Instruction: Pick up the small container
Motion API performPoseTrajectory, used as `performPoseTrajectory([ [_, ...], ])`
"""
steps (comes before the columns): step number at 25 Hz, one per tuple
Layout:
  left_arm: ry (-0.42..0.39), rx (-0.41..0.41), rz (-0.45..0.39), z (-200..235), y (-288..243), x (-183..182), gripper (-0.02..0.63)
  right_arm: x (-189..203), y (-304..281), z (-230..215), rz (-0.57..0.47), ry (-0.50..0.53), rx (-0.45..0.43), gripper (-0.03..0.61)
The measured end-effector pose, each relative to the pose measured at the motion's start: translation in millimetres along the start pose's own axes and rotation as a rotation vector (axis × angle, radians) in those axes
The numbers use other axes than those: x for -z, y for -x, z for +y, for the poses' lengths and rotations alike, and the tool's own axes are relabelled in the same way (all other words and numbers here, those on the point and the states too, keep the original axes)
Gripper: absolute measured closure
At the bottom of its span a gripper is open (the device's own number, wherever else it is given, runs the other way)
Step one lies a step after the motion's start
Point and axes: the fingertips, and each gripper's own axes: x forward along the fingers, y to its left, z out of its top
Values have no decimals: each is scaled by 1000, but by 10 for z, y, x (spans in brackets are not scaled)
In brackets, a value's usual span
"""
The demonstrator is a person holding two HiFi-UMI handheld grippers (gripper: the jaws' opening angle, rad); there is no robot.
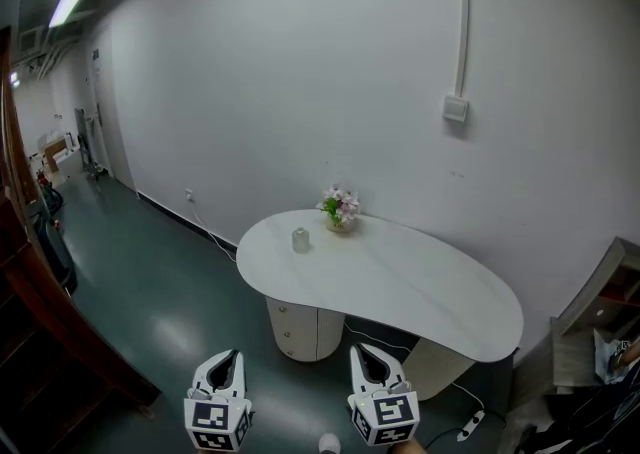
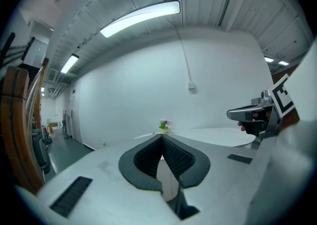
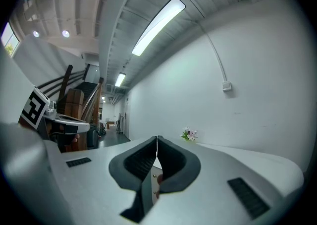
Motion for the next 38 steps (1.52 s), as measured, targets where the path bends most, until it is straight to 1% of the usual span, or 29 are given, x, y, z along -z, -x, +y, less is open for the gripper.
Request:
performPoseTrajectory([
  [4,4,-1,16,68,-325,88,603,63,-318,-139,7,-8,-2,512],
  [10,16,-20,37,196,-869,75,603,93,-863,-361,22,-15,-23,512],
  [21,15,-47,41,286,-1858,-105,603,82,-1724,-928,34,-30,-44,512],
  [25,16,-49,49,251,-2071,-116,603,89,-1908,-1055,38,-40,-53,512],
  [31,11,-59,47,217,-2248,-176,603,49,-2040,-1154,24,-34,-74,512],
  [38,1,-56,33,210,-2458,-259,603,66,-2165,-1277,22,-43,-67,512],
])
